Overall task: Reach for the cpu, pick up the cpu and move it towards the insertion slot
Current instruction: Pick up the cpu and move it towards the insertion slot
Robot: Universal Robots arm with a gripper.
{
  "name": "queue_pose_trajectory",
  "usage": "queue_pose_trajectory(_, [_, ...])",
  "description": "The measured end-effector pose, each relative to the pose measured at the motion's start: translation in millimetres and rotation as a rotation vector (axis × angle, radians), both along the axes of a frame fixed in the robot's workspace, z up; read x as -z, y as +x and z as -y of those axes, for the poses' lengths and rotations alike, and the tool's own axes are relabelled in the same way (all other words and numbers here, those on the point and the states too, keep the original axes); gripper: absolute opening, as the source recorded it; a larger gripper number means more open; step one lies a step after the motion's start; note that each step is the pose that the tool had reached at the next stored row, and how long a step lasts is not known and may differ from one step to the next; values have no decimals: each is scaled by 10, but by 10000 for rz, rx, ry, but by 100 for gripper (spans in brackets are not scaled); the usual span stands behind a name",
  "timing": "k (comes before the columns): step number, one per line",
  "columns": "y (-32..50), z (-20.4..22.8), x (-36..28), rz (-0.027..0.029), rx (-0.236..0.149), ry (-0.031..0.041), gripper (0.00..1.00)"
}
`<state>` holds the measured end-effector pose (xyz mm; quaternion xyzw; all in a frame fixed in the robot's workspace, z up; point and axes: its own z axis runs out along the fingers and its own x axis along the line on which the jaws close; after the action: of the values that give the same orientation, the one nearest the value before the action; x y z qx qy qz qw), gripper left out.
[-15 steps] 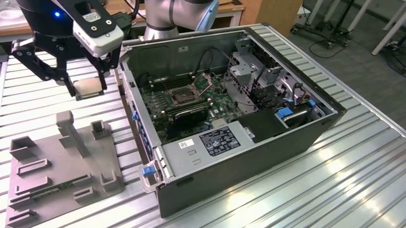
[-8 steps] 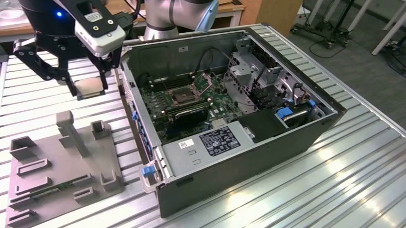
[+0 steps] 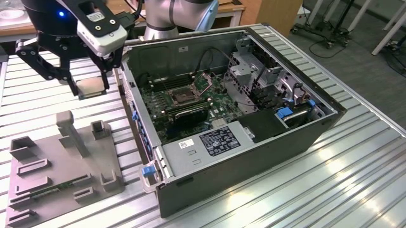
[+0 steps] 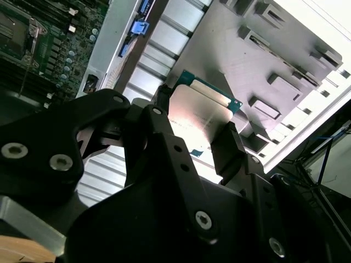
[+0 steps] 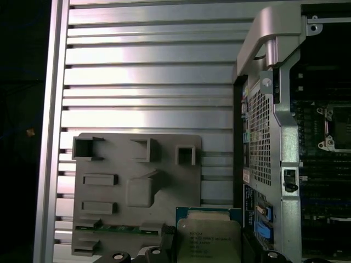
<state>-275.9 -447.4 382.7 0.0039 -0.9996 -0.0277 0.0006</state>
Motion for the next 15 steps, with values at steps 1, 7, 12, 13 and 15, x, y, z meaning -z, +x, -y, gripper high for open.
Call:
queue_pose_trajectory(1, [3, 0, 0, 1, 0, 0, 55])
queue_pose_trajectory(7, [21, -1, 0, 0, 0, 0, 55])
queue_pose_trajectory(12, [44, -1, 0, 1, -1, 0, 55])
queue_pose_trajectory(13, [52, -1, 0, 0, 0, 0, 55])
queue_pose_trajectory(15, [68, -1, 0, 0, 0, 0, 55])
